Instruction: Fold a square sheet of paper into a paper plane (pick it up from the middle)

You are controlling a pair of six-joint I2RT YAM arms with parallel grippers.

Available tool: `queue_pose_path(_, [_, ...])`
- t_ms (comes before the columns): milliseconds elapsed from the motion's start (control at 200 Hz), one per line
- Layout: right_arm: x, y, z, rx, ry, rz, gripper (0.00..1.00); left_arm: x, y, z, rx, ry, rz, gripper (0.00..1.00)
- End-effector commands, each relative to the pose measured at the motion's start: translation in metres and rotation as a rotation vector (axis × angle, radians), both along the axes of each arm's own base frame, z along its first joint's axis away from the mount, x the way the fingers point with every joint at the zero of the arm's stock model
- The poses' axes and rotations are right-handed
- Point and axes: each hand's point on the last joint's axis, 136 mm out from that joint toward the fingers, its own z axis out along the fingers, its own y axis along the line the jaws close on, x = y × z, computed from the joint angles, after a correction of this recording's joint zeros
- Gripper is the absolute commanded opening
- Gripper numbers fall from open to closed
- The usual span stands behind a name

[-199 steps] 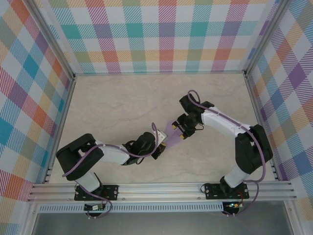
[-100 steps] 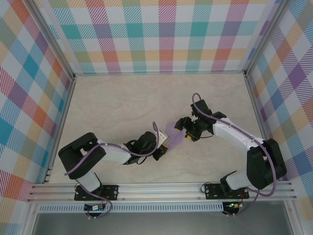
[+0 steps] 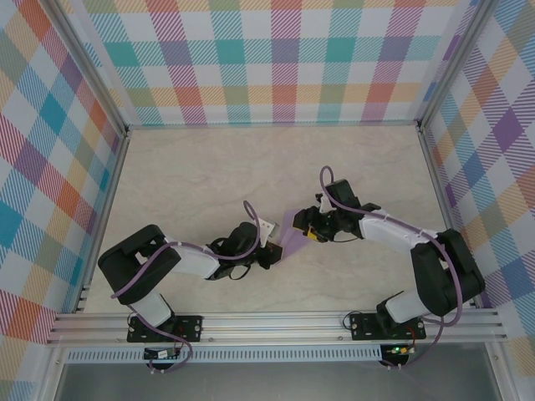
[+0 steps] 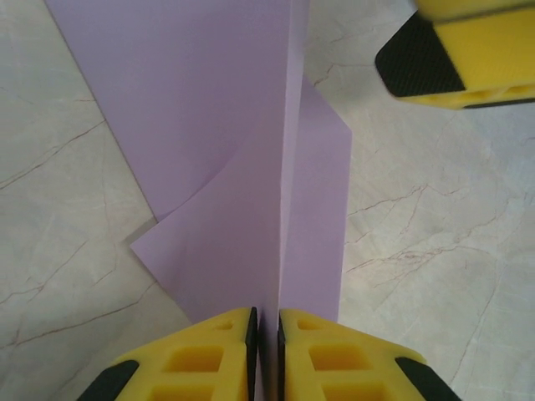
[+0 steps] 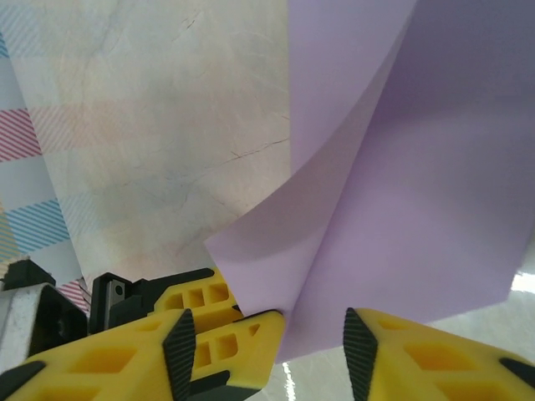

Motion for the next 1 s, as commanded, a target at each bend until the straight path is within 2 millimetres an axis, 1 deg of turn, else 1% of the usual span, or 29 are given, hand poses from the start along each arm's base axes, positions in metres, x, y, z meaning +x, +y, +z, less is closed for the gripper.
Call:
queue_pose_path(0, [0.002,0.008,-0.004,0.029,-0.022,0.050,0.48,0.003,-0.001,0.007,-0.067,0.026,0.035,0.16])
queue_pose_path(145, [0.007,0.011,-0.013,0.020,-0.003,0.051,0.44,0.003,-0.003,0.006,-0.077,0.036,0.040,0.17])
queue_pose_path(330, [0.014,0.016,-0.022,0.025,0.010,0.058,0.47,0.002,-0.004,0.007,-0.089,0.053,0.040,0.20])
queue_pose_path(520, [0.016,0.019,-0.027,0.041,0.015,0.057,0.51,0.003,-0.007,0.009,-0.099,0.083,0.053,0.32])
queue_pose_path(670, [0.015,0.022,-0.024,0.063,0.001,0.064,0.54,0.005,-0.004,0.010,-0.108,0.119,0.101,0.40])
queue_pose_path(725, [0.015,0.022,-0.022,0.074,-0.005,0.067,0.54,0.005,-0.005,0.011,-0.112,0.129,0.117,0.42])
queue_pose_path(790, [0.012,0.022,-0.020,0.083,-0.010,0.073,0.54,0.005,-0.005,0.011,-0.090,0.126,0.137,0.42])
queue_pose_path(850, [0.011,0.022,-0.019,0.087,-0.013,0.075,0.55,0.006,-0.003,0.010,-0.062,0.114,0.165,0.40])
queue_pose_path(1000, [0.006,0.022,-0.015,0.108,-0.025,0.087,0.55,0.013,0.000,0.009,-0.014,0.086,0.233,0.31])
